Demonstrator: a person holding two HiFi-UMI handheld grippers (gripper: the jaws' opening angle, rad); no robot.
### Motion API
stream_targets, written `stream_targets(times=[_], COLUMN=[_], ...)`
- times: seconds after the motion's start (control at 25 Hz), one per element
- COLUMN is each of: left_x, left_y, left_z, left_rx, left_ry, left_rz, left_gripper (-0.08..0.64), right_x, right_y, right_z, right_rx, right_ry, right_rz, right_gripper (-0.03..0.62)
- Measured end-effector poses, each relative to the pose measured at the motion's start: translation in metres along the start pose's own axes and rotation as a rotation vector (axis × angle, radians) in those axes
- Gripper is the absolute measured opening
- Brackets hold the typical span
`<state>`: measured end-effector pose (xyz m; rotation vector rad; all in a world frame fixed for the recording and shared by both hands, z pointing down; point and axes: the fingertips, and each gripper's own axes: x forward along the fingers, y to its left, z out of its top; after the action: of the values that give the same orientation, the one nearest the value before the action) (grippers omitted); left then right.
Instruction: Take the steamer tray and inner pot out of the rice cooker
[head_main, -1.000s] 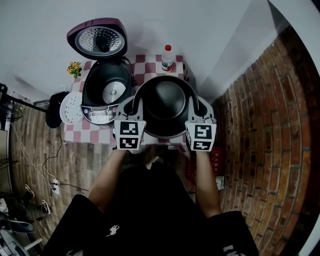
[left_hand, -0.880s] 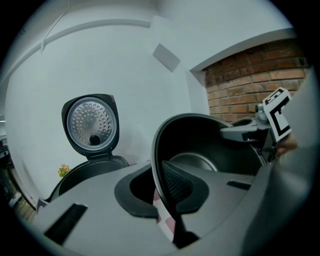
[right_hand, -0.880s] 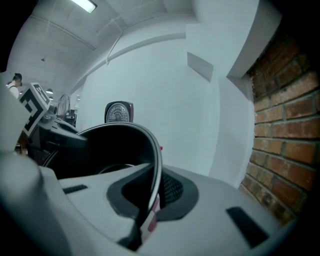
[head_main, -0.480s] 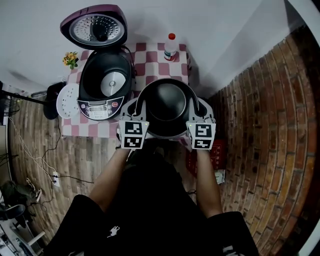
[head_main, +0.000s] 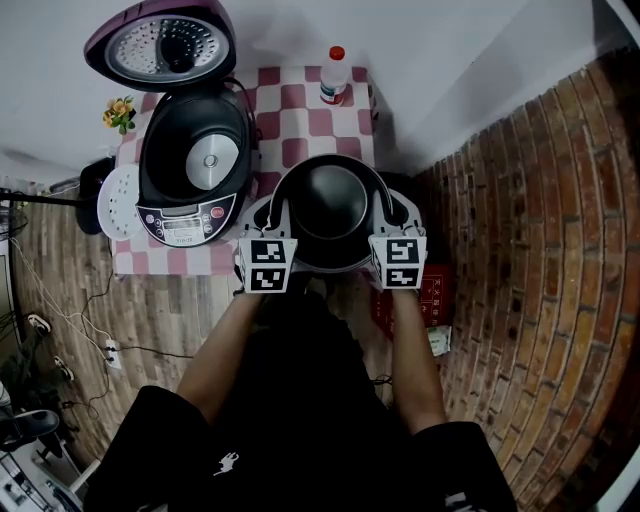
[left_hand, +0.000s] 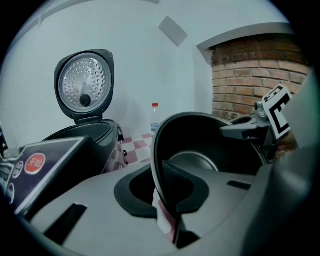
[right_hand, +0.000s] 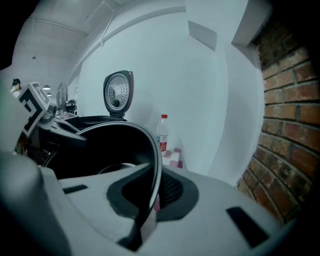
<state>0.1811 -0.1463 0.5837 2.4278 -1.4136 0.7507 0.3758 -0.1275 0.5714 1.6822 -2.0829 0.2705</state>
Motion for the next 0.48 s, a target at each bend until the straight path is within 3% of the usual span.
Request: stream_targets(times=[0.48], left_x=[0.020], left_y=[0.000], left_z=[0.003], left_rx=[-0.003], left_ry=[0.012], left_rz=[-0.016], left_gripper=[0.028], right_x=[0.015], right_y=[-0.008], right_z=[-0.009], right_rx=[0.020], right_ry=[0.036], right_rz=[0.001], right_gripper=[0.006])
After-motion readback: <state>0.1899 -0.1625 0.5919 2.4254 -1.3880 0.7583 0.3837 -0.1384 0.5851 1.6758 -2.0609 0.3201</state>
